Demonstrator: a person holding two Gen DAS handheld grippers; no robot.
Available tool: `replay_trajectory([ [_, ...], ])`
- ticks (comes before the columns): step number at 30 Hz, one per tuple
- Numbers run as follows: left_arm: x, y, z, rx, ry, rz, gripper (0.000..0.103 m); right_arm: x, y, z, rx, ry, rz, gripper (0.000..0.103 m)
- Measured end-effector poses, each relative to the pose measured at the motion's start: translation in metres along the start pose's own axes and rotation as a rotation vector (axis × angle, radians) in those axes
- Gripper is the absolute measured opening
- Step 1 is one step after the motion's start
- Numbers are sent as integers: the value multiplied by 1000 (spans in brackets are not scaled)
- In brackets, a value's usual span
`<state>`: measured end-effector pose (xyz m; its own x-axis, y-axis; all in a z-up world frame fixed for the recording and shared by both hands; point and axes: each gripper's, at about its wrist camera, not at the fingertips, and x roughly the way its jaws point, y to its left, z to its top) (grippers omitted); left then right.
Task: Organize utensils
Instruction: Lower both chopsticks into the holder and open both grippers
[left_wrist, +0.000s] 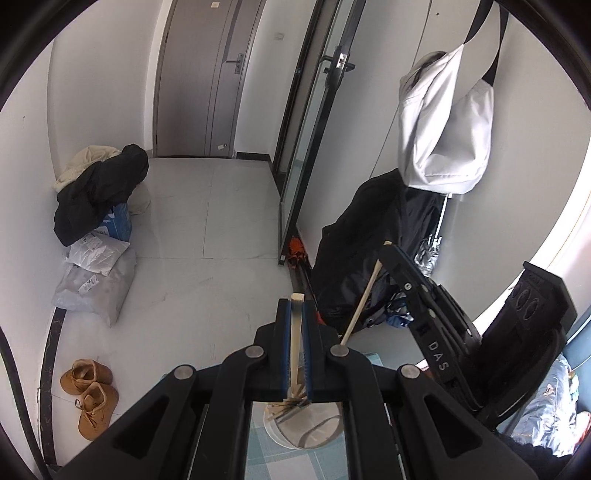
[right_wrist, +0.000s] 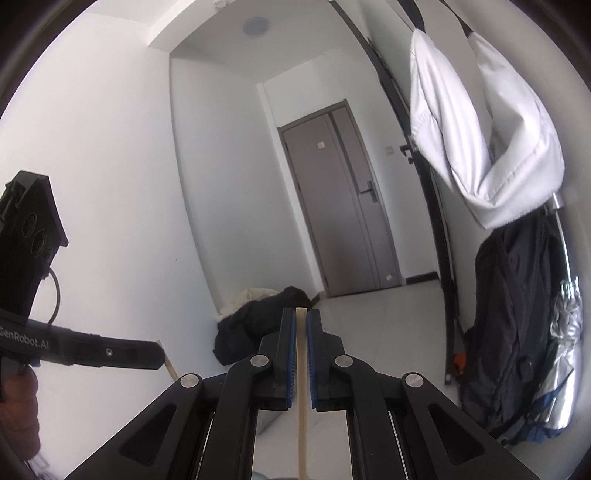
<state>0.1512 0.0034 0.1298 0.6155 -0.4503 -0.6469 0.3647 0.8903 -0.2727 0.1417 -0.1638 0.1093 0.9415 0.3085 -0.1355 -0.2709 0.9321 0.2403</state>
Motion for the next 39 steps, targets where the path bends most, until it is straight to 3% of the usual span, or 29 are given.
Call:
replay_trajectory([
  [13,31,1,-12,11,57,-10,2,11,-16,-28,45,68,-17,5],
  [20,47,1,-22,24,103,-21,2,-2,-21,-41,22,117,-28,5],
  [27,62,-1,-35,36,171,-32,2,-15,-21,-51,13,207,-2,5],
  [34,61,-2,-42,40,179,-22,2,-20,-5,-59,-40,266,37,5],
  [39,60,-1,-42,27,189,-24,2,-41,-11,-47,-8,206,25,8],
])
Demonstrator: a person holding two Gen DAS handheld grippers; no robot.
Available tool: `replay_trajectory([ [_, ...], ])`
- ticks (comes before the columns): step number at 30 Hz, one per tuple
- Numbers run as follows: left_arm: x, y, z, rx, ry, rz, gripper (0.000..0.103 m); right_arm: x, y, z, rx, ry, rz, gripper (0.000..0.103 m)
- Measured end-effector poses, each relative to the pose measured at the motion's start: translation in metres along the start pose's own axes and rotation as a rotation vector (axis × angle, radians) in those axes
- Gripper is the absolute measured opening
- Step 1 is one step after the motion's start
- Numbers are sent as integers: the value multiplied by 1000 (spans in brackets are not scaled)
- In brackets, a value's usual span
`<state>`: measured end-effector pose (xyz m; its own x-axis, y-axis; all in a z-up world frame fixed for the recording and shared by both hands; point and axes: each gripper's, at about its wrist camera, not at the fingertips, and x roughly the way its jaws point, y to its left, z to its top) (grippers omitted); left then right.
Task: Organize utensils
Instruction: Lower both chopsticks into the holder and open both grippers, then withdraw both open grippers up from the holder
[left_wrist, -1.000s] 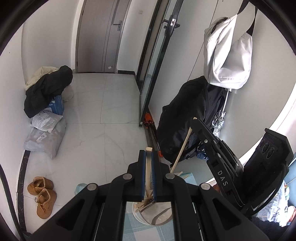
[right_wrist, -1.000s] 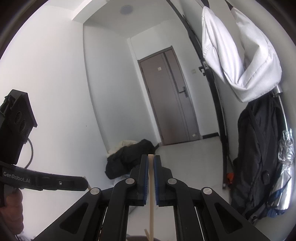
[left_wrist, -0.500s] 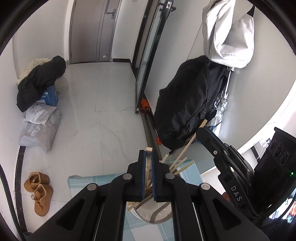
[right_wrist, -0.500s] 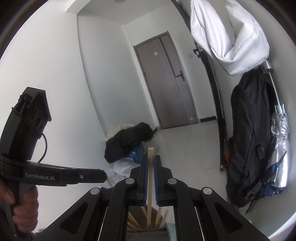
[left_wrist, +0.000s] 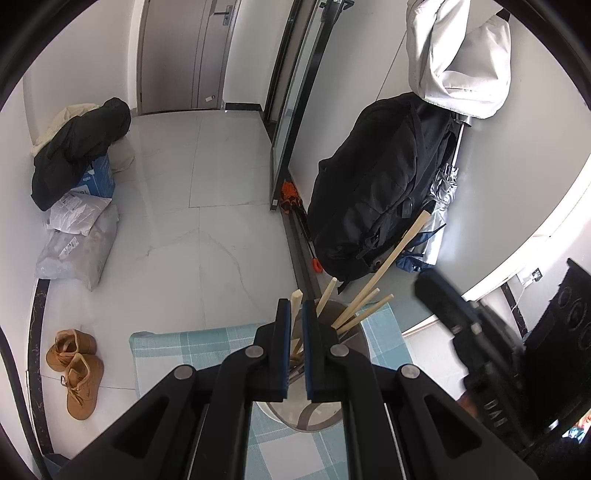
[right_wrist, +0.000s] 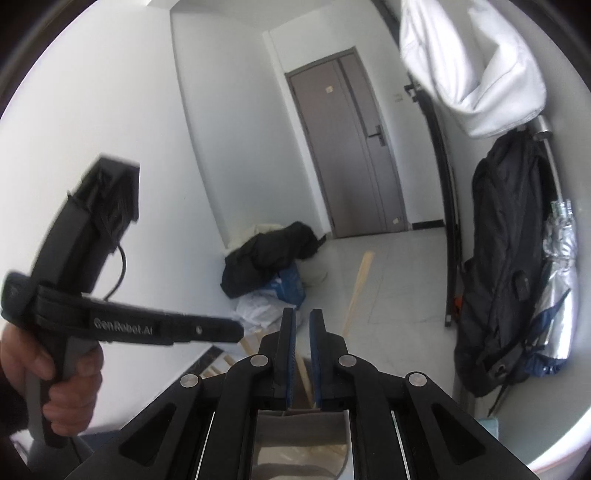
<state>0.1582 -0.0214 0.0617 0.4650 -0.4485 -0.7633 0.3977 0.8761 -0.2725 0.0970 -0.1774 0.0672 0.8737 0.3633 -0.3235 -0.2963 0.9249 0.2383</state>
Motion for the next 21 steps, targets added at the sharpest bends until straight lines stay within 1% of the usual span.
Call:
replay_trajectory([
  [1,0,-1,0,4,0,1,2,-5,-1,2,4,-12,-14,10],
  [3,-1,-1,-1,4,3,2,2,-7,-6,9,8,-22,-47,16],
  [4,0,0,-1,1,5,2,2,-6,-9,14,14,-24,-64,22],
  [5,0,0,-1,-3,7,1,2,-4,-13,18,25,-28,-77,26],
  [8,0,2,-1,-13,14,1,2,6,-27,35,86,-23,-79,26],
  [10,0,2,-2,-14,17,1,2,19,-33,43,132,9,-52,26],
  [11,-1,2,-2,-14,17,1,2,24,-36,45,149,17,-38,25],
  [12,-1,2,-1,-14,13,2,2,31,-38,47,161,34,-18,22],
  [13,-2,2,-2,-13,12,2,2,34,-37,48,159,40,-9,9],
  [14,-3,2,-1,-12,12,2,2,36,-33,49,144,45,4,6],
  [17,-5,3,-1,-15,8,1,2,35,-20,46,72,35,23,6],
  [18,-5,3,-1,-17,8,0,2,34,-13,41,43,43,33,6],
  [21,-6,5,-2,-22,9,3,2,36,0,29,-23,81,26,6],
])
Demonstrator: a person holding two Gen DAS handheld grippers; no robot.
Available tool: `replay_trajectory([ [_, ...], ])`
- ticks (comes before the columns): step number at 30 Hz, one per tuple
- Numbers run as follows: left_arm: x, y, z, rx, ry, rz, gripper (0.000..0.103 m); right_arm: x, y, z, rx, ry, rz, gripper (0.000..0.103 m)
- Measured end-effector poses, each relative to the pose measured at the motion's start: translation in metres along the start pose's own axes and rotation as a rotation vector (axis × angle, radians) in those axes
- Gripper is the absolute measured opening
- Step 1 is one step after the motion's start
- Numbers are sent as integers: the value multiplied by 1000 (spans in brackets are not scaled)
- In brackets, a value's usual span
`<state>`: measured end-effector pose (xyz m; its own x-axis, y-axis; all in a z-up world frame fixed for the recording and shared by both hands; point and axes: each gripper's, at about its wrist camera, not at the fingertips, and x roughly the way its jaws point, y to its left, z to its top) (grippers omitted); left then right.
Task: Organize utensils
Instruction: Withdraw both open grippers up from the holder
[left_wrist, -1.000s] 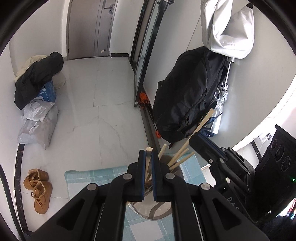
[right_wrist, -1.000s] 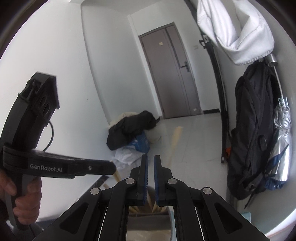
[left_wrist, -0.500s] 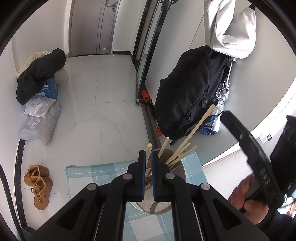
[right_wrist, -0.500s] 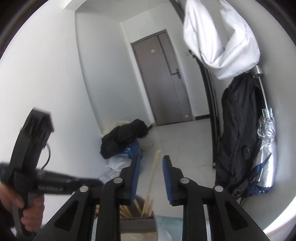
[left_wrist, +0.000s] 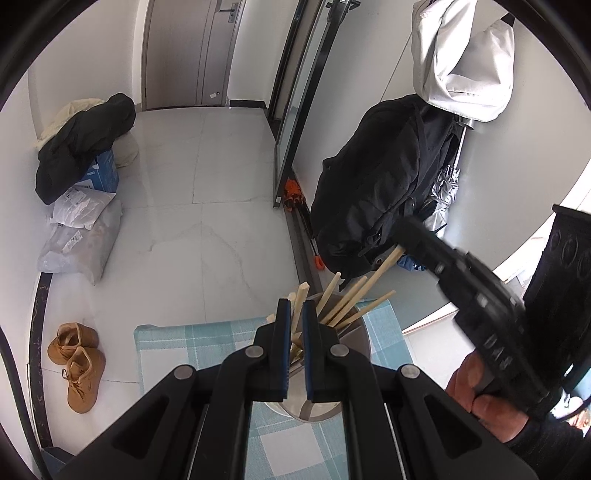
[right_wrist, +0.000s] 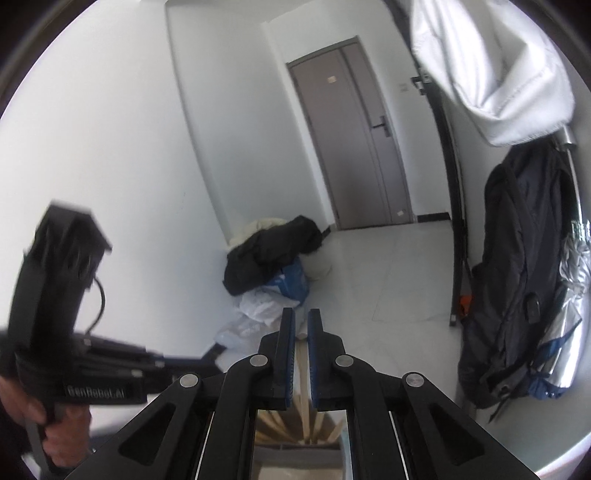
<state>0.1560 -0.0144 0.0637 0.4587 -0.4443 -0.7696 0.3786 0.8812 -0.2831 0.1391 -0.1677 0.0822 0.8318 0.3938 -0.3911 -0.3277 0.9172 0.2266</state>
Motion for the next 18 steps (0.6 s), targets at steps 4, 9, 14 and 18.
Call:
replay_trajectory([
  [4,-3,2,-3,-13,-2,-1,2,6,5,-17,-31,60,-14,6],
  [9,-12,3,-8,-34,-6,2,2,11,1,-35,-16,144,-29,7],
  [14,-31,-3,-14,-39,-54,16,2,-13,-1,-38,39,133,-25,31],
  [18,-56,-12,-23,-32,-119,39,2,-48,4,-37,64,58,-39,51],
])
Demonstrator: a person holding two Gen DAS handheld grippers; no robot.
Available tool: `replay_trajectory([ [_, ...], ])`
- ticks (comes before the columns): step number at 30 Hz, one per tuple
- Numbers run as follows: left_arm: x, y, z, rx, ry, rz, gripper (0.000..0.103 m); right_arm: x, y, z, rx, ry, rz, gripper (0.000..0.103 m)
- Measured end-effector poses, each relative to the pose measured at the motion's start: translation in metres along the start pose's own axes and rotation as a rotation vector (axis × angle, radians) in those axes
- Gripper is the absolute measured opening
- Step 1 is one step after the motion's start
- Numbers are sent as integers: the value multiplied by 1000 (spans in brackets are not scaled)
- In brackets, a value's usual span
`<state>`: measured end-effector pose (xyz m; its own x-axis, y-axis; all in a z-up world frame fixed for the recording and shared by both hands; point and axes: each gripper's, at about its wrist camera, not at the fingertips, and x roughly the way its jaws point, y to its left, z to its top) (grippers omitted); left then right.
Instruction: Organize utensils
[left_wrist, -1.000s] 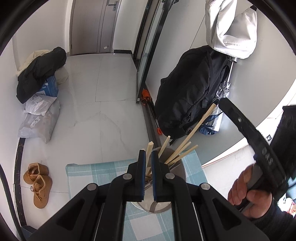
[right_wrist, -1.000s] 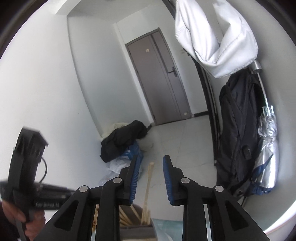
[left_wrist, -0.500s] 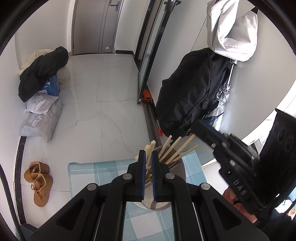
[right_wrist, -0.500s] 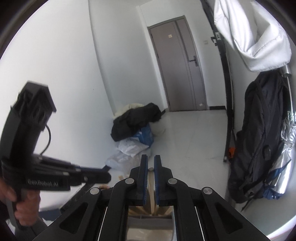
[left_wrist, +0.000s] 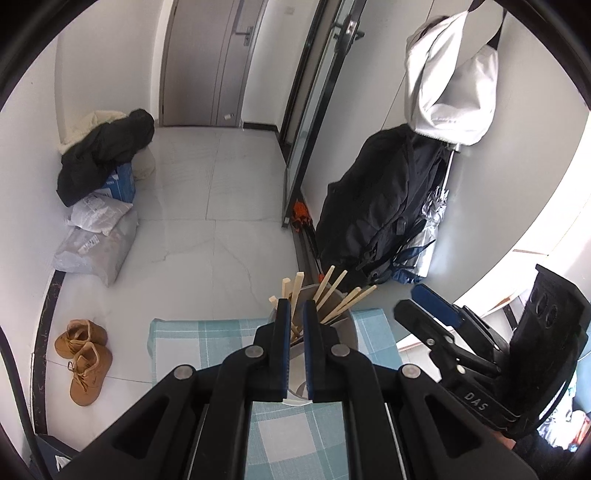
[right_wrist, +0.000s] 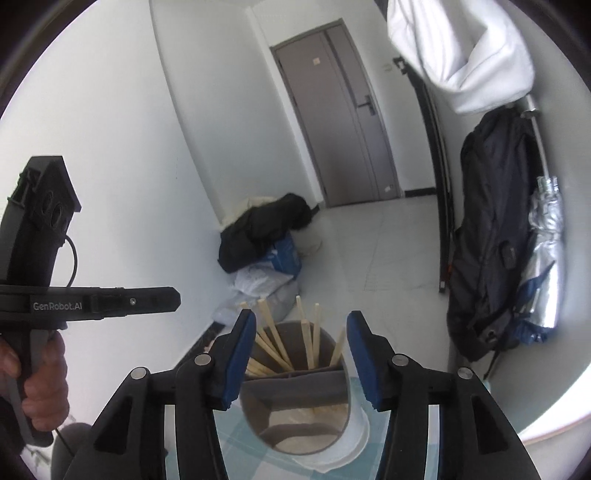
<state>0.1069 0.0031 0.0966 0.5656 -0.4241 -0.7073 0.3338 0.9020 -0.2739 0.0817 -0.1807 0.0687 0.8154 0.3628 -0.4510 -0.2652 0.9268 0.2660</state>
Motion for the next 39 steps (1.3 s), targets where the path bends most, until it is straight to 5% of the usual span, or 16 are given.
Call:
replay_trajectory([
  [4,-24,-7,-9,7,-62,32,15,-31,9,-1,-19,-31,-19,54],
  [6,-35,-10,-14,10,-96,51,30,-50,15,-3,-35,-56,-30,58],
  [8,-46,-12,-20,6,-137,69,58,-63,21,-3,-46,-78,-33,63],
  [14,-80,-18,-39,17,-262,147,78,-108,47,-12,-94,-174,-63,81],
  [23,-107,-25,-72,21,-408,231,96,-152,69,-34,-107,-250,-114,97],
  [39,-111,-26,-121,34,-427,265,98,-182,81,-75,-162,-328,-191,103],
])
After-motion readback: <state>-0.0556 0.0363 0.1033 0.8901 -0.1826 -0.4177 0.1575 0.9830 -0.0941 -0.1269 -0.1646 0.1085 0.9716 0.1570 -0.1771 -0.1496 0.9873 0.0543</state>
